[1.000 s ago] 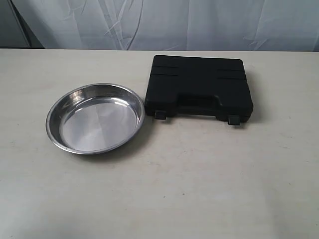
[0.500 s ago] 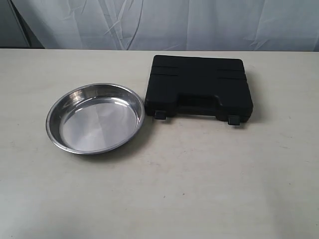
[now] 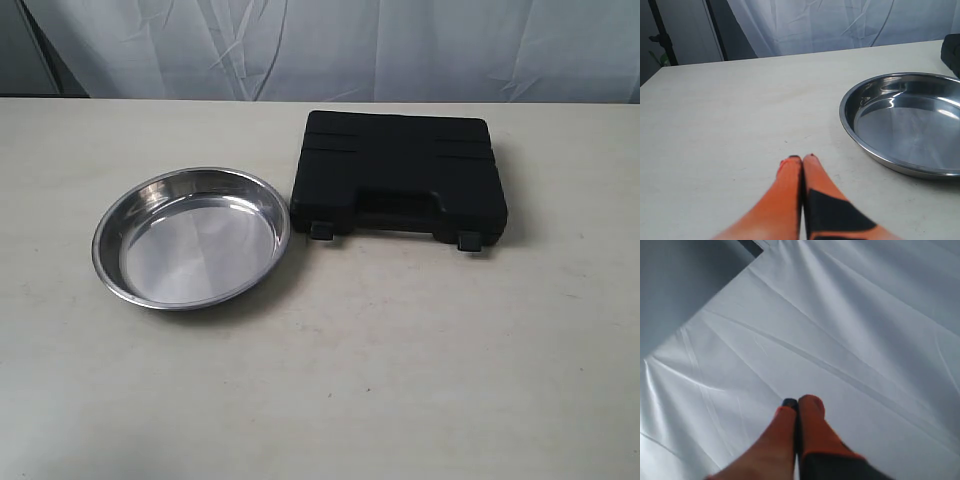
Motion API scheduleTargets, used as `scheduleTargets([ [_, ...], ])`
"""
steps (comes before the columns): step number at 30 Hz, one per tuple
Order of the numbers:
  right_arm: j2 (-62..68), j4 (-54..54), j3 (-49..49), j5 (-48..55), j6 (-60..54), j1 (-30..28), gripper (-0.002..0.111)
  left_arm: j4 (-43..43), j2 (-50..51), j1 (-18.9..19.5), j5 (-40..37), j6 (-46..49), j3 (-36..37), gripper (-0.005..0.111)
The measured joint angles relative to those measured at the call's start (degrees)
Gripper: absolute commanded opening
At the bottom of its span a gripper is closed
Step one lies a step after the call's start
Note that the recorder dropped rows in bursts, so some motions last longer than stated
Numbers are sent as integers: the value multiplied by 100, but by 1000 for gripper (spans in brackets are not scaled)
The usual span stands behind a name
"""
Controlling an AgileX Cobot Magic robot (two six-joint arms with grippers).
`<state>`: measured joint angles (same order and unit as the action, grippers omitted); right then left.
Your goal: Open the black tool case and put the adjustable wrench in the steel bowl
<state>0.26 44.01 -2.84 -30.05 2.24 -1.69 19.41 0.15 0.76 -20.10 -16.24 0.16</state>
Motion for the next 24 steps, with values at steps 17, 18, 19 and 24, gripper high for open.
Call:
scheduleTargets([
  [17, 1712, -2354, -2783, -488, -593, 0, 0, 0, 0, 0, 0, 0, 0, 0],
  [18, 1983, -2705, -3026, -322, -513, 0, 0, 0, 0, 0, 0, 0, 0, 0],
  [19, 2363, -3058, -3358, -3, -360, 0, 0, 0, 0, 0, 0, 0, 0, 0],
  [24, 4649, -5095, -5340, 2688, 577, 263, 0, 0, 0, 0, 10, 0, 0, 0],
])
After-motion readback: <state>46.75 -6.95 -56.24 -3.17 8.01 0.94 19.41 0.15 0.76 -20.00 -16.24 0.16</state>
